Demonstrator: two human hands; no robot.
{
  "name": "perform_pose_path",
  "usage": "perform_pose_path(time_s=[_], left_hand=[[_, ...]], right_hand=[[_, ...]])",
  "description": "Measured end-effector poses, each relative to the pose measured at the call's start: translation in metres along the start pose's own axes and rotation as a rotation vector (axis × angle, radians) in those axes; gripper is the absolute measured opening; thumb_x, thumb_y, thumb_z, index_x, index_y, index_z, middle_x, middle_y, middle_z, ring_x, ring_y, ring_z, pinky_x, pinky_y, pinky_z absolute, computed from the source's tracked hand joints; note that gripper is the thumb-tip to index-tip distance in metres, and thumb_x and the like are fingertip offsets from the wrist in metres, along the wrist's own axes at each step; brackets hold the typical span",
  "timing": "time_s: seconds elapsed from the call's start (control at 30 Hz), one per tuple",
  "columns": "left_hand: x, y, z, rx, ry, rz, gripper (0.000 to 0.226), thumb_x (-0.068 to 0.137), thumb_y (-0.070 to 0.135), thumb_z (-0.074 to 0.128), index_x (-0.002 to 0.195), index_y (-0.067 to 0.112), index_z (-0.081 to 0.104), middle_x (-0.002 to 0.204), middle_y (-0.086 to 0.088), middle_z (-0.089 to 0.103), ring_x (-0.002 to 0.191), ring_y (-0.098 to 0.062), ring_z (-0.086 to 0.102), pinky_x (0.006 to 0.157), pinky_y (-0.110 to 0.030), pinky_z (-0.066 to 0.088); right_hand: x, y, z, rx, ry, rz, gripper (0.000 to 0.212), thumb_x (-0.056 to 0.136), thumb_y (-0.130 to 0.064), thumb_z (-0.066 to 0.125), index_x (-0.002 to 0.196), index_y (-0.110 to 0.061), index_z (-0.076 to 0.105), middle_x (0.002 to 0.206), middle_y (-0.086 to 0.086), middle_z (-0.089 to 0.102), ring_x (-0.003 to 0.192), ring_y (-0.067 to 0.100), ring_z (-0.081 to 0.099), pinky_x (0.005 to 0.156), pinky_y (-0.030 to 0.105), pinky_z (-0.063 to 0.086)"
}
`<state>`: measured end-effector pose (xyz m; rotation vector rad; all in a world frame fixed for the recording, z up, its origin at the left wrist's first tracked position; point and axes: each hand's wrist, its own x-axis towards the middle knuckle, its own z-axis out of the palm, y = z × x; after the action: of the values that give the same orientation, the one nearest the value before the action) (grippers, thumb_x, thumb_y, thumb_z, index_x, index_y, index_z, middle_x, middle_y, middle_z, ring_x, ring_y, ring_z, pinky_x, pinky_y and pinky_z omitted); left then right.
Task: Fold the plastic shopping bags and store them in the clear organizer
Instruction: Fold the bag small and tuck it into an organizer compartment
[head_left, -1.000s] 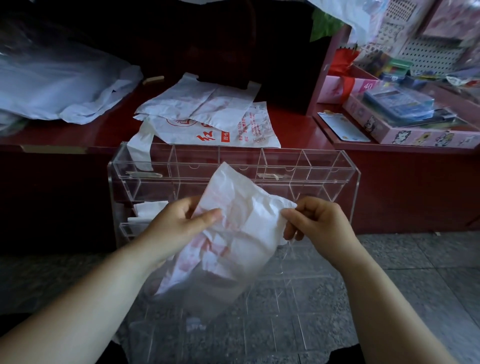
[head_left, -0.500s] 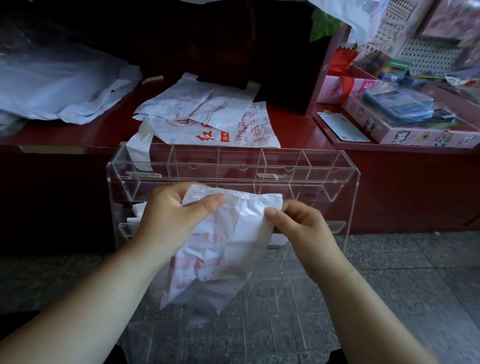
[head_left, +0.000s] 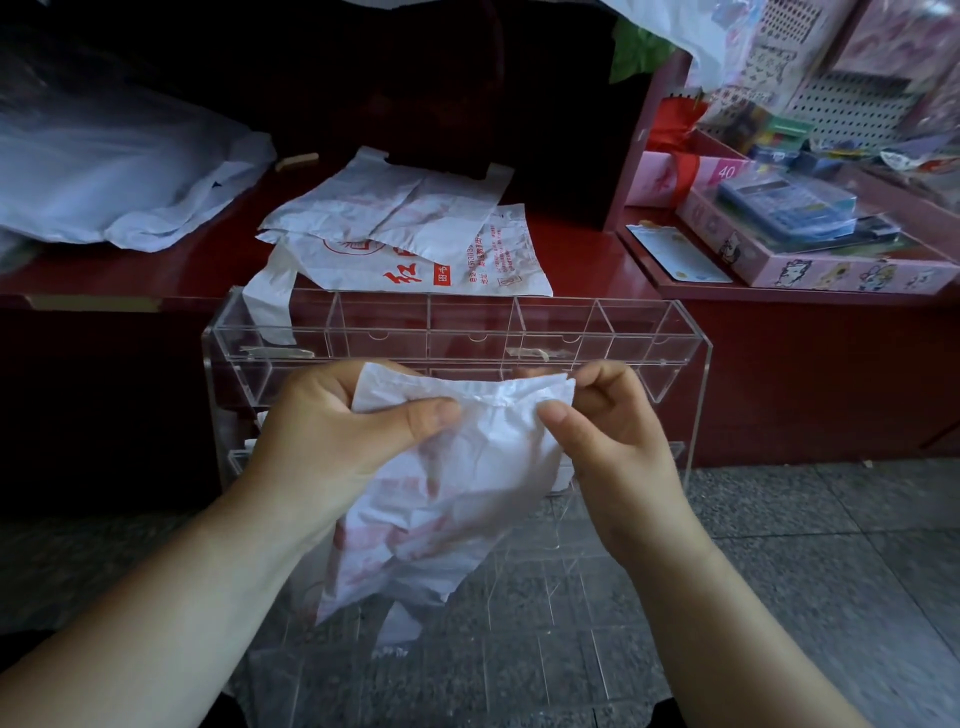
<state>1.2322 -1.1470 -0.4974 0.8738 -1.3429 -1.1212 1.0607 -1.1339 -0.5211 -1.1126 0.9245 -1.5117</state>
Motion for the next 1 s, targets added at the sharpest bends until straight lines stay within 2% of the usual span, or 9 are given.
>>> perform_pose_path(time_s=[0.13,0.3,0.4,0.47,0.53,0.63,0.73,0.83,1.0], left_hand=[[-0.002,0.001,0.002,0.012,-0.086,-0.021,0.020,0.041,0.014,0.081,0.051,0.029,0.071,0.057,0.009,0.069,0.056,-0.003,0.066,0.056,-0.015,0.051],[0.003,-0.016,-0.002,0.052,0.007,-0.186,0.006,0.053,0.031,0.065,0.052,0.028,0.071,0.060,0.008,0.068,0.061,-0.004,0.065,0.064,-0.019,0.052],[0.008,-0.028,-0.007,0.166,0.046,-0.153,0.067,0.055,0.054,0.075,0.066,-0.011,0.060,0.067,-0.009,0.050,0.063,-0.020,0.042,0.067,-0.029,0.035],[0.010,-0.026,-0.007,0.257,0.038,-0.067,0.084,0.052,0.061,0.062,0.069,-0.020,0.052,0.065,-0.008,0.043,0.061,-0.018,0.034,0.060,-0.026,0.028],[0.007,-0.019,-0.001,0.312,-0.038,0.003,0.061,0.060,0.060,0.072,0.061,-0.001,0.066,0.050,-0.010,0.044,0.052,-0.014,0.037,0.050,-0.024,0.029],[0.000,-0.011,0.012,0.325,-0.172,-0.028,0.027,0.059,0.047,0.060,0.054,0.023,0.070,0.051,-0.008,0.060,0.048,-0.007,0.047,0.047,-0.023,0.036],[0.001,-0.024,0.017,0.417,-0.201,-0.056,0.040,0.072,0.033,0.065,0.042,0.013,0.048,0.040,0.005,0.033,0.042,-0.005,0.030,0.042,-0.015,0.023],[0.003,-0.037,0.018,0.496,-0.241,-0.128,0.051,0.074,0.020,0.071,0.041,0.015,0.033,0.037,0.009,0.024,0.038,-0.007,0.025,0.040,-0.015,0.020],[0.006,-0.056,0.009,0.621,-0.389,-0.295,0.055,0.074,0.023,0.072,0.036,0.019,0.034,0.029,0.007,0.027,0.031,-0.006,0.028,0.038,-0.015,0.021]], right_hand=[[-0.003,-0.009,0.000,-0.104,-0.070,0.004,0.026,0.065,-0.008,0.069,0.085,-0.023,0.063,0.056,-0.011,0.063,0.056,-0.003,0.057,0.056,0.011,0.046],[-0.001,-0.005,-0.004,-0.179,0.044,0.018,0.012,0.075,-0.007,0.063,0.068,-0.017,0.064,0.056,-0.009,0.065,0.055,0.001,0.058,0.054,0.013,0.047],[0.003,-0.005,-0.009,-0.223,0.073,-0.002,0.014,0.083,-0.007,0.060,0.077,-0.020,0.064,0.064,-0.012,0.067,0.063,-0.002,0.060,0.059,0.012,0.048],[0.001,-0.007,-0.012,-0.495,0.052,-0.160,0.014,0.078,-0.031,0.062,0.092,-0.032,0.059,0.086,-0.019,0.066,0.084,-0.005,0.060,0.075,0.011,0.046],[-0.001,-0.011,-0.011,-0.839,0.045,-0.351,0.029,0.074,-0.048,0.053,0.101,-0.037,0.053,0.102,-0.027,0.056,0.099,-0.003,0.053,0.087,0.018,0.042],[-0.004,-0.014,-0.001,-1.014,-0.006,-0.521,0.032,0.077,-0.045,0.051,0.096,-0.023,0.065,0.088,-0.027,0.056,0.091,0.002,0.052,0.079,0.024,0.041],[-0.002,-0.005,-0.002,-0.967,-0.079,-0.430,0.025,0.077,-0.037,0.054,0.077,-0.016,0.068,0.065,-0.015,0.060,0.073,0.002,0.057,0.066,0.018,0.043],[0.001,-0.001,-0.011,-0.851,-0.046,-0.305,0.008,0.077,-0.022,0.058,0.070,-0.023,0.060,0.053,-0.022,0.055,0.058,-0.010,0.053,0.054,0.004,0.037],[0.013,-0.011,-0.036,-0.748,0.206,-0.245,0.036,0.086,0.000,0.056,0.063,-0.027,0.049,0.050,-0.026,0.053,0.049,-0.008,0.047,0.049,0.006,0.033]])
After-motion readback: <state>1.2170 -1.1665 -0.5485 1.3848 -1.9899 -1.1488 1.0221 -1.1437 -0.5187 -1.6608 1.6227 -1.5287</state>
